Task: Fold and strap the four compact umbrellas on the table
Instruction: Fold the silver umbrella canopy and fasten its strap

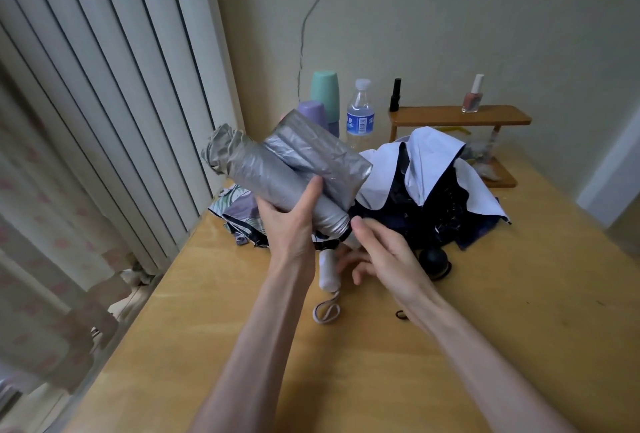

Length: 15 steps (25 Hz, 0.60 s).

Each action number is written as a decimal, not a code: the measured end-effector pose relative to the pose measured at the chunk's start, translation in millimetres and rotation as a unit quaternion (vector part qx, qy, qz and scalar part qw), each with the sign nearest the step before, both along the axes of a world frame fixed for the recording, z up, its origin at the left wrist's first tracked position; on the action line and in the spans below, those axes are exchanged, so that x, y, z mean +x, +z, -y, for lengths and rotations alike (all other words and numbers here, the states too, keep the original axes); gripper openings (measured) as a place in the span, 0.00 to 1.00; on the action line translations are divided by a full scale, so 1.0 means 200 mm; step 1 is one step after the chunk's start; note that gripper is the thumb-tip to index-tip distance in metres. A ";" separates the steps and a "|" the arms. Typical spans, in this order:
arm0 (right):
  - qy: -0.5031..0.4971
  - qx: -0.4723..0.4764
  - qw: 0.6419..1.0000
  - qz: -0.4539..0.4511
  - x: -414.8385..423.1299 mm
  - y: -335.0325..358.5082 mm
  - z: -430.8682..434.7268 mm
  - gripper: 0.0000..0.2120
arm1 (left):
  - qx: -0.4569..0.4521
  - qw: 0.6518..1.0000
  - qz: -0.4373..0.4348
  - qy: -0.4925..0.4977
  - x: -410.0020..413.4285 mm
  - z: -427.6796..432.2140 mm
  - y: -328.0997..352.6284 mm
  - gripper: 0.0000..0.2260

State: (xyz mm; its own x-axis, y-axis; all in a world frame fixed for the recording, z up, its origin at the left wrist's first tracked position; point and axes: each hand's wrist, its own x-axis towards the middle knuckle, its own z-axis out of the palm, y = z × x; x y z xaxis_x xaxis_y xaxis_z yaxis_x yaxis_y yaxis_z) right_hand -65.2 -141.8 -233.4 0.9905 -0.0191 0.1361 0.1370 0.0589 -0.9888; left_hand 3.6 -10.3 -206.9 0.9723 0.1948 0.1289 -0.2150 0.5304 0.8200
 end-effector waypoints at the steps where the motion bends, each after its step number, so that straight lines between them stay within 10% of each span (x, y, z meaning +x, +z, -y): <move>1: -0.014 -0.003 1.000 0.012 0.00 -0.01 0.00 0.18 | 0.003 1.000 -0.002 0.020 0.00 0.00 0.00 0.29; 15: -0.008 0.025 1.000 -0.002 0.01 0.00 -0.01 0.17 | -0.032 0.999 -0.013 0.029 -0.01 -0.01 0.05 0.27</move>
